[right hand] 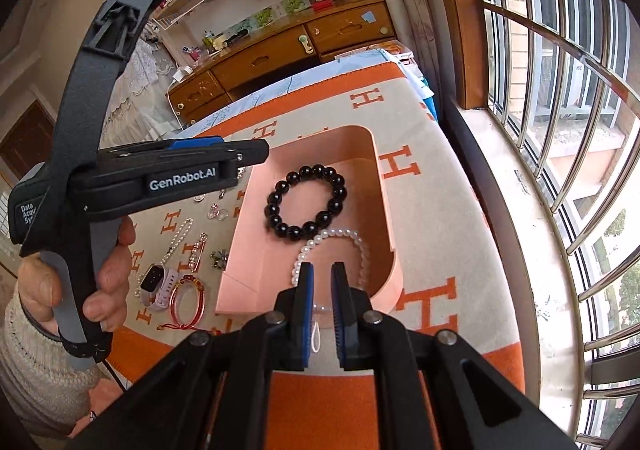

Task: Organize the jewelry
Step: 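Carry both bracelets into the pink box and open both tools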

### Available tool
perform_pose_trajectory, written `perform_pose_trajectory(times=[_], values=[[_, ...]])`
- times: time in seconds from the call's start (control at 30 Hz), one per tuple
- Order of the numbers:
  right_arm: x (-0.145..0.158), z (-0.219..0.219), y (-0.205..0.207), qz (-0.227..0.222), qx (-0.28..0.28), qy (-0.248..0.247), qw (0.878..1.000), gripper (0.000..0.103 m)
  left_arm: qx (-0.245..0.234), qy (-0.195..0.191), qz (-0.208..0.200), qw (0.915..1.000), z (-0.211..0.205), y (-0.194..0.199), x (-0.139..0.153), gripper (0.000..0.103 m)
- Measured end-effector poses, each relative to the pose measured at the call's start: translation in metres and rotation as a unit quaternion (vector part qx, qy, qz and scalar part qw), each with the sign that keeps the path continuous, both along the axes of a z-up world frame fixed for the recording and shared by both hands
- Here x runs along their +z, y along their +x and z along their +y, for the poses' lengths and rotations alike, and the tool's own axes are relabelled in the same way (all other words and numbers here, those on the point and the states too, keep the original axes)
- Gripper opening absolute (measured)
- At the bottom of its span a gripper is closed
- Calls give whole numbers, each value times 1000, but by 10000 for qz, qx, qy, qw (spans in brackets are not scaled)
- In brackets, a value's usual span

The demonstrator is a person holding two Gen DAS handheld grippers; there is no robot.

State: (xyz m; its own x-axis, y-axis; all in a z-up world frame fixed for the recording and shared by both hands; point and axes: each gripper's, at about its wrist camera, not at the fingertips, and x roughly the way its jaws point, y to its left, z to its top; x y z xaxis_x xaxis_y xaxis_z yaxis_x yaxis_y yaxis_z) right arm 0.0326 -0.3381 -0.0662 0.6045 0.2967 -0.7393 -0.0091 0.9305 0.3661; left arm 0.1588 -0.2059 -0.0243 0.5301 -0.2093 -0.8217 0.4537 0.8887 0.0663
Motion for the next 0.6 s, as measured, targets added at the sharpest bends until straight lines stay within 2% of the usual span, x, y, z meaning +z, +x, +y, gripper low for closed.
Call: perform_pose_trajectory(times=[0.17,0.43,0.5,0.53,0.57,0.6], values=[[-3,8,-2,-5,38,-25,10000,9,74,-529,31,9986,30,-11,9,50],[5,35,-7,-81,294,-114,9995,9,485,-706,-37,9963,89,-39,24,50],[9,44,-9,-127,382,-157,9991,9,688,-785,-42,9945,109,-46,29,64],[11,49,-10,-147,425,-186,9988,9,824,-828,-78,9931,120,-50,33,77],[13,54,-11,-168,479,-209,9985,9,956,-862,-162,9915,132,-54,36,82],[15,59,-11,-190,544,-222,9981,9,1064,-880,-269,9901,143,-59,40,82]])
